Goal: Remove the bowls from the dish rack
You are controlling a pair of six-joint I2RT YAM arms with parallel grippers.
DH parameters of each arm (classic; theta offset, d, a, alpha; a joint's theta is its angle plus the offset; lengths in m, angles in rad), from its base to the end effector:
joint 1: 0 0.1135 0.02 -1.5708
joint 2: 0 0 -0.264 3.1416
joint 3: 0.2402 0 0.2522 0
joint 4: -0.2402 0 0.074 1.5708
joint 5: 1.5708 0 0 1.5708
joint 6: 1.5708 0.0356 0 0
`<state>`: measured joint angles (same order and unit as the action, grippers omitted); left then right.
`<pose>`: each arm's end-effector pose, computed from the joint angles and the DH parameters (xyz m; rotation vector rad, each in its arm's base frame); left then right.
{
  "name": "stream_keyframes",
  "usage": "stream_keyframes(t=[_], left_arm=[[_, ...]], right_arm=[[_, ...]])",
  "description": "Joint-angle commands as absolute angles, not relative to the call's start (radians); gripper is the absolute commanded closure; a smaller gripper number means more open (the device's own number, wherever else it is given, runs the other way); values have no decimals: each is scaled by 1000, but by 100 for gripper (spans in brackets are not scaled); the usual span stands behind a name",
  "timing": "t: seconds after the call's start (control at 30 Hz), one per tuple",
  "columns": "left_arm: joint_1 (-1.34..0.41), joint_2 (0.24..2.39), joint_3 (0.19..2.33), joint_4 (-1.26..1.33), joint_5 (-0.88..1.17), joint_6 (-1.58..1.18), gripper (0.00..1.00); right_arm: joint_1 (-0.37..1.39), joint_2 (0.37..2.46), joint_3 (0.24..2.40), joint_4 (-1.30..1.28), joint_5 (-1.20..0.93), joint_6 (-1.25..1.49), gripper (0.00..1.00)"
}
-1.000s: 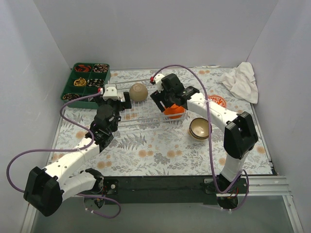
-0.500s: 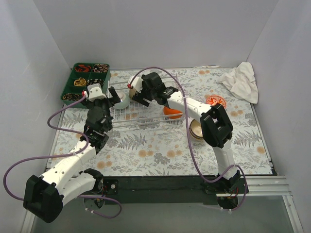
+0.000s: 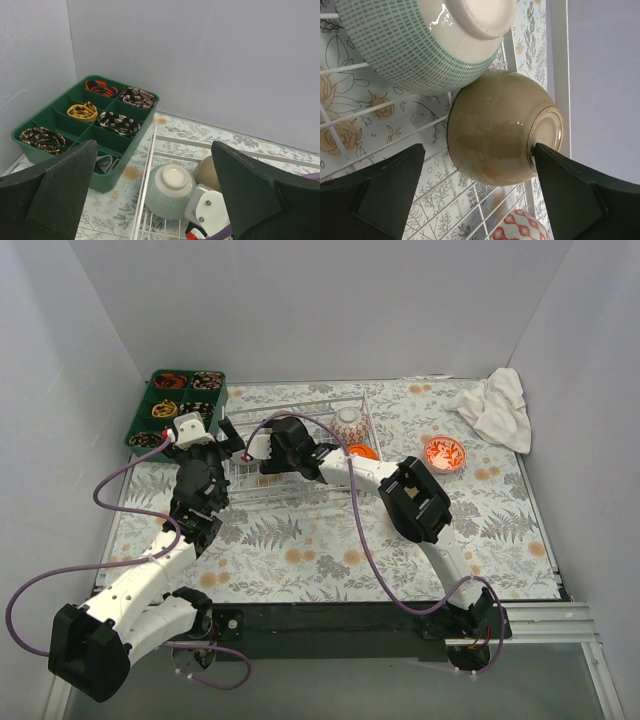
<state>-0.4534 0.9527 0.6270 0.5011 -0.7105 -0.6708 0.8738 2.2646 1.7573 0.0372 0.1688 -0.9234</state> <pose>0.2059 -0.0745 0.3247 -0.7282 1.2563 -0.4273 0.3444 0.4020 0.2005 -1.5280 1.3512 -0.2033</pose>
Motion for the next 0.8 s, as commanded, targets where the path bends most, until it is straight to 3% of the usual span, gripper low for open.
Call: stream_keyframes(t=[0.0, 0.5, 0.77], left_arm=[[-448, 925, 615, 506, -701, -678, 2], [-443, 922, 618, 494, -677, -686, 2], [-442, 925, 617, 492, -664, -686, 2]], right_arm=[[874, 2287, 1783, 95, 229, -1041, 2], [880, 2382, 1844, 94, 235, -1017, 1], [881, 2419, 1822, 221, 371, -1008, 4]])
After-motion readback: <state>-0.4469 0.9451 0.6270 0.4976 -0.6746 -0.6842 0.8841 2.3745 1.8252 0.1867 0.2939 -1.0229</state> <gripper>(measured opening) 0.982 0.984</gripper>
